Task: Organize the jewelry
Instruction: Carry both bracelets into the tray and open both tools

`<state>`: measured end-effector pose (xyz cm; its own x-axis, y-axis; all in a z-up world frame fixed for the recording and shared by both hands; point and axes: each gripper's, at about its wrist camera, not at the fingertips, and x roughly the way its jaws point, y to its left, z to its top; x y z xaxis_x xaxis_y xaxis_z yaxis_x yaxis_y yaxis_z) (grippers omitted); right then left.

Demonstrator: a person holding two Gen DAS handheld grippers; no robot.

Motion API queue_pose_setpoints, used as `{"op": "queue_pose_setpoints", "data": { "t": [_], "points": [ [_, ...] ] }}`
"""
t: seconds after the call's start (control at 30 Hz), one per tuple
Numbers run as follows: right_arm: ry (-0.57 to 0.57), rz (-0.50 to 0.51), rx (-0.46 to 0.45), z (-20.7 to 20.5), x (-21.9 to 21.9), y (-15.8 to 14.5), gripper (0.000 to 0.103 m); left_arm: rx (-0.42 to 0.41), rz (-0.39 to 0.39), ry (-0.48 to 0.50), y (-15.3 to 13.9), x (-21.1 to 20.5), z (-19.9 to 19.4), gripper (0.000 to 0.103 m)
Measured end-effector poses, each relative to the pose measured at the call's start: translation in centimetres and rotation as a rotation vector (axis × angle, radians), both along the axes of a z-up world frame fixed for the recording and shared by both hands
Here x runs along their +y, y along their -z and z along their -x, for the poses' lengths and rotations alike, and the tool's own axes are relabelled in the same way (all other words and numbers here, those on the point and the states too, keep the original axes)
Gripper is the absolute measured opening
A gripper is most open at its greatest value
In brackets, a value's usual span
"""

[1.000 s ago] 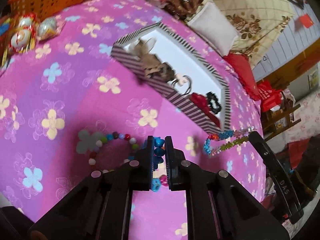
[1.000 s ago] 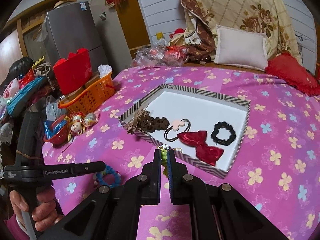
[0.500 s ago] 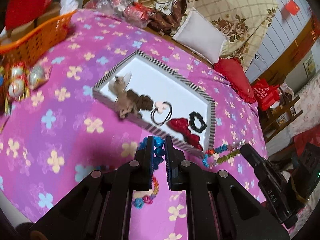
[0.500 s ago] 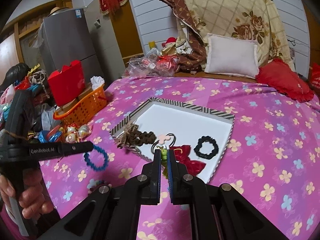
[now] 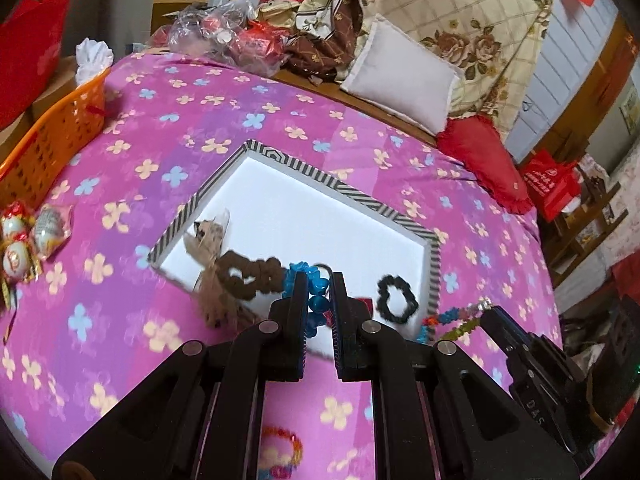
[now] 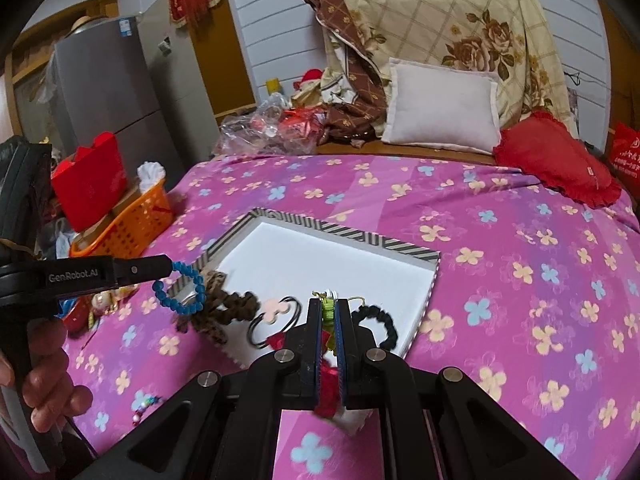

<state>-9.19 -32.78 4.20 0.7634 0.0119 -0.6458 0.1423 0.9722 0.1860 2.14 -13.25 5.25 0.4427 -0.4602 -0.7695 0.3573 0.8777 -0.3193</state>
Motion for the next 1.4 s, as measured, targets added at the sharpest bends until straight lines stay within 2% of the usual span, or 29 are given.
{"op": "queue_pose_setpoints", "data": {
  "t": [0.3, 0.43, 0.67, 0.93, 1.0, 1.07, 1.1, 1.13, 1.17, 1.4],
  "points": [
    [0.000, -0.034, 0.023, -5.2, -0.9, 1.6, 0.006, 0.072, -0.067, -0.025, 5.1, -2.8, -3.8, 0.009],
    [-0.008, -0.038, 0.071, -6.9, -0.9, 3.6, 0.006, 0.090, -0.100, -0.033, 7.0, -3.4, -4.7, 0.009],
    [0.017, 0.006, 0.181, -7.1, -1.7, 7.9, 0.006, 0.117, -0.148, -0.039, 9.8, -4.0, -5.2, 0.009],
    [0.005, 0.054, 0.246, -7.1, -1.0, 9.6, 0.006, 0.114, -0.183, -0.044, 11.2, -4.3, -4.8, 0.009],
    [0.003, 0.056, 0.264, -7.0, -0.8, 9.8, 0.015, 0.097, -0.192, -0.044, 11.1, -4.4, -4.6, 0.009],
    [0.013, 0.059, 0.254, -6.6, -0.8, 9.7, 0.061, 0.074, -0.208, -0.038, 10.8, -4.5, -4.3, 0.014],
    [0.021, 0.058, 0.238, -6.2, -0.8, 9.5, 0.068, 0.066, -0.211, -0.033, 10.7, -4.5, -4.1, 0.027],
    [0.025, 0.056, 0.228, -5.9, -0.8, 9.3, 0.069, 0.052, -0.209, -0.028, 10.4, -4.4, -3.9, 0.042],
    [0.028, 0.050, 0.223, -5.5, -0.8, 9.0, 0.069, 0.045, -0.202, -0.026, 10.2, -4.3, -3.7, 0.047],
    [0.054, 0.028, 0.171, -2.4, -0.6, 6.1, 0.069, 0.023, -0.166, -0.026, 8.0, -2.4, -2.1, 0.054]
  ]
}}
